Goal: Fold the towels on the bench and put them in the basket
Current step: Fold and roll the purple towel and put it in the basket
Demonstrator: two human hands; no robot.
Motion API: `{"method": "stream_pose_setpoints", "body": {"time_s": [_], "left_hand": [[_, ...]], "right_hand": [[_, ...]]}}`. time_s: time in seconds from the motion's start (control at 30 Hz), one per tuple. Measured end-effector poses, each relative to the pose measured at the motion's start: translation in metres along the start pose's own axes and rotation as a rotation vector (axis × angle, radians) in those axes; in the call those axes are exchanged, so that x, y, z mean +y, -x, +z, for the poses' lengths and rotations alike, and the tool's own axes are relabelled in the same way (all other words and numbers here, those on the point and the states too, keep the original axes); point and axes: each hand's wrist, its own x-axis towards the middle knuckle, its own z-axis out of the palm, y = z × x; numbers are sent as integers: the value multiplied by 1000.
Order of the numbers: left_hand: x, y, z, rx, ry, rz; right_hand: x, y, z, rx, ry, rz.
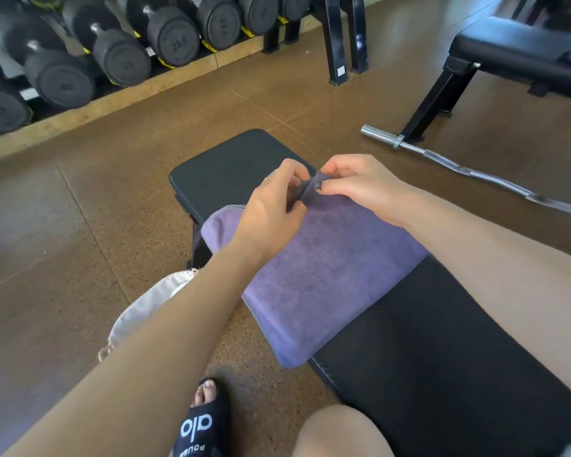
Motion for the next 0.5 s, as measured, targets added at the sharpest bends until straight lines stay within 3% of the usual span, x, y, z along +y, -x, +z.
{"method": "stream_pose_setpoints", "body": {"time_s": [0.5], "left_hand": [[38,45,7,204,97,75]], "right_hand": [[-20,79,7,74,-5,-143]]}}
